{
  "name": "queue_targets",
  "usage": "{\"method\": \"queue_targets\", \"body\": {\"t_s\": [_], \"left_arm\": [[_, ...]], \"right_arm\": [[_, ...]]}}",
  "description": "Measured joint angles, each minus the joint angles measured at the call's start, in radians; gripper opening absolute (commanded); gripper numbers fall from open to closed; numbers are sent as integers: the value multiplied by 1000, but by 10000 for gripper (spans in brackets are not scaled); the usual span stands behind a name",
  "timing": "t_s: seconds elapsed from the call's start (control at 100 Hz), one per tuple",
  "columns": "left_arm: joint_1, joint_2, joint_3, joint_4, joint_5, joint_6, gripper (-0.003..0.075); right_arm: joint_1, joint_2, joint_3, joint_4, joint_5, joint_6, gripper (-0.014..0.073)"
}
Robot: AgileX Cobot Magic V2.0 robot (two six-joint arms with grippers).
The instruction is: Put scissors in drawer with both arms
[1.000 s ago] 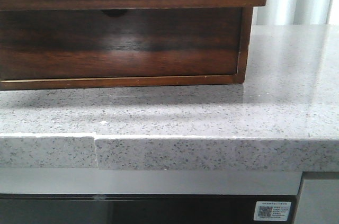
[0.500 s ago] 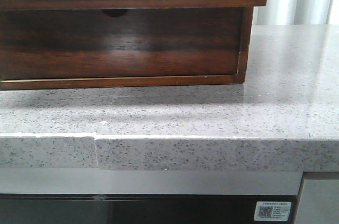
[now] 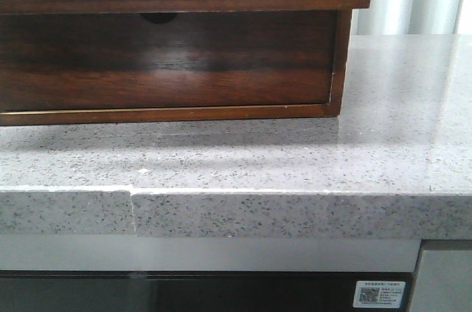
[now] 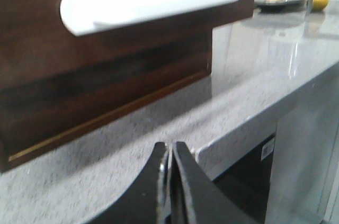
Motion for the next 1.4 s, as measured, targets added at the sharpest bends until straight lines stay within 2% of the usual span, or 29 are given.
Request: {"method": "queue_targets", "body": {"t_s": [0.11, 0.32, 0.49, 0.63, 0.81, 1.4], "left_arm": [[81, 0, 39, -9, -17, 0, -19], [360, -2, 84, -38, -85, 0, -19], [572, -2, 84, -54, -61, 0, -19], [678, -2, 84, -70, -21, -4, -19], [708, -2, 84, -74, 98, -58, -19], [708, -2, 84, -74, 102, -62, -19]], "right_arm": [[0, 0, 0, 0, 0, 0, -61], [0, -1, 0, 0, 2, 0, -61], [0, -1, 0, 0, 2, 0, -61], [0, -1, 0, 2, 2, 2, -61], [0, -1, 0, 2, 2, 2, -61], [0, -1, 0, 2, 2, 2, -61]]}}
